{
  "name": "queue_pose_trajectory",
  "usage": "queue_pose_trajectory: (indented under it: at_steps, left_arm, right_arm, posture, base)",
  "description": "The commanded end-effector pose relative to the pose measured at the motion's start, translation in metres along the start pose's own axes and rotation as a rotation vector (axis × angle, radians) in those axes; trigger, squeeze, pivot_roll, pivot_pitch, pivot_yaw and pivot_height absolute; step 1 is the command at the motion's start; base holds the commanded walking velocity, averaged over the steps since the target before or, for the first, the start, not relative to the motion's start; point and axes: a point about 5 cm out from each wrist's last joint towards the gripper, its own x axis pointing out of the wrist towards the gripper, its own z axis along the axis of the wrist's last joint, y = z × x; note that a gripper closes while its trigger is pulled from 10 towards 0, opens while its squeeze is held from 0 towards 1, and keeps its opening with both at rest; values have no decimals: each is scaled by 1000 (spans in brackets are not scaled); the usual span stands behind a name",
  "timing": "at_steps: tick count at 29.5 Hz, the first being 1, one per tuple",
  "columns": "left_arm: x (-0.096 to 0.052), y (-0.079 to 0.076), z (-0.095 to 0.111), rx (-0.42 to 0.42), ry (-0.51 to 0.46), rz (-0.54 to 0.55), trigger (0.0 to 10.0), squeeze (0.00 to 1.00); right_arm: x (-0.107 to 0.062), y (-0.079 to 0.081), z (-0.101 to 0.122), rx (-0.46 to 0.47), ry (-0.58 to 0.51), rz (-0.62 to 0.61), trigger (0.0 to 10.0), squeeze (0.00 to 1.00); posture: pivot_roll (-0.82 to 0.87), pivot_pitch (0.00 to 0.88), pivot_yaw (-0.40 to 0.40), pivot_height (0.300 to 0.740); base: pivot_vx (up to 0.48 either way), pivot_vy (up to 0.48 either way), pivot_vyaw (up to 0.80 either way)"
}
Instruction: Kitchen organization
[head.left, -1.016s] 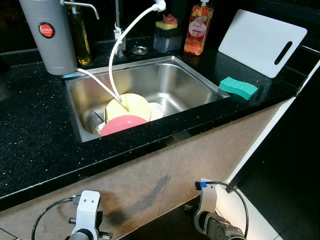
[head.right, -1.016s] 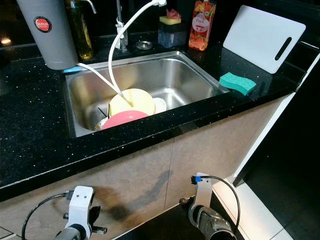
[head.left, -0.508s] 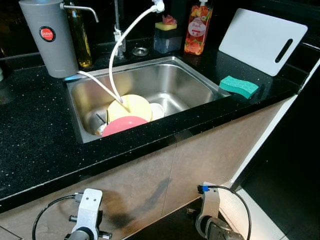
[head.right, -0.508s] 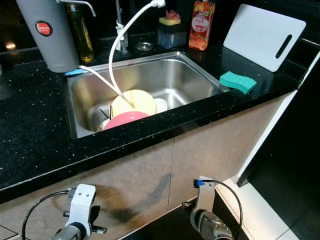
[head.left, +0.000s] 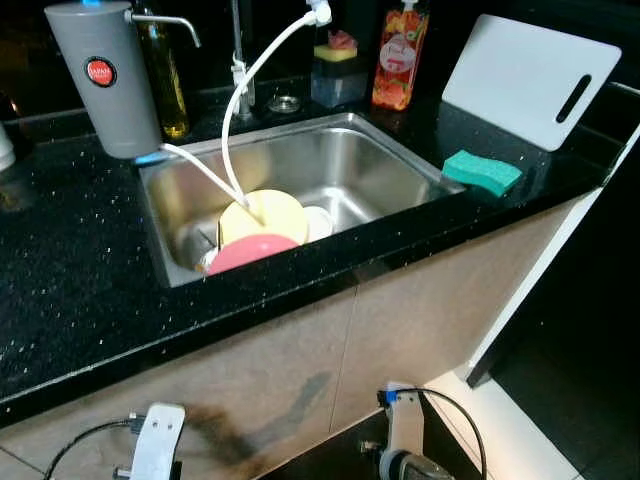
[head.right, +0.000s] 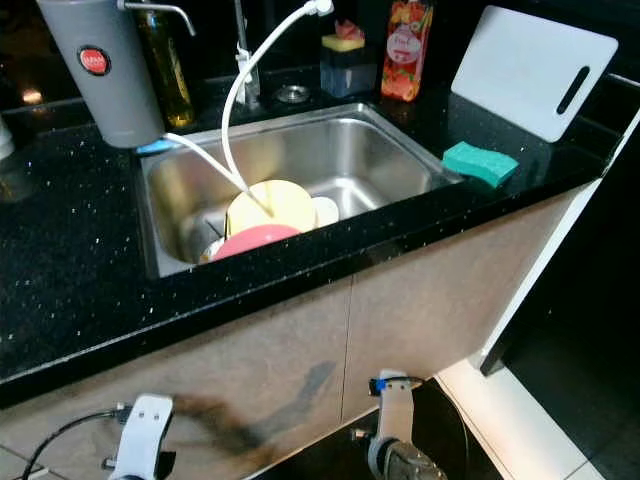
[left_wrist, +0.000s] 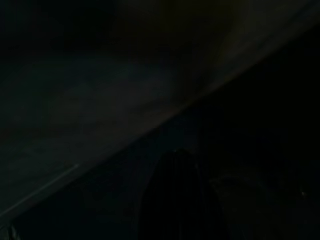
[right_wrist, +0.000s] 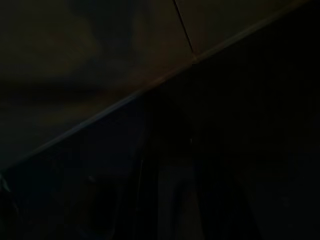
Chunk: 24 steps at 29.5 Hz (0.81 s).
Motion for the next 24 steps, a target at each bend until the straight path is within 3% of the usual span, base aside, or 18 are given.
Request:
queue_pose_trajectory:
  at_steps: [1, 4, 9, 13, 15, 24]
  left_arm:
    - [0, -8, -14, 5, 44, -19, 10000, 0]
    - [0, -14, -25, -4, 82, -13, 10000, 0]
    - [-1, -13, -25, -6, 79, 3, 10000, 0]
    - [-1, -12, -29, 0, 91, 8, 10000, 0]
    - [1, -15, -27, -40, 66, -1, 10000, 0]
    - [8, -23, -17, -12, 53, -37, 10000, 0]
  right_arm:
    - [-3, -9, -16, -29, 51, -21, 10000, 0]
    - [-8, -20, -32, -52, 92, -49, 10000, 0]
    - [-10, -23, -35, -19, 100, -70, 10000, 0]
    - [-7, -20, -32, -43, 107, -72, 10000, 0]
    - [-7, -18, -30, -49, 100, -63, 10000, 0]
    - [-5, -21, -16, -49, 59, -72, 10000, 0]
  posture:
    - [49, 115, 42, 740]
    - [53, 120, 15, 740]
    - [75, 141, 6, 740]
    - [71, 136, -2, 740]
    - [69, 126, -11, 740]
    - [40, 99, -7, 740]
  base:
    - [0, 0, 0]
    - [0, 0, 0]
    - [0, 0, 0]
    - [0, 0, 0]
    - [0, 0, 0]
    - [0, 0, 0]
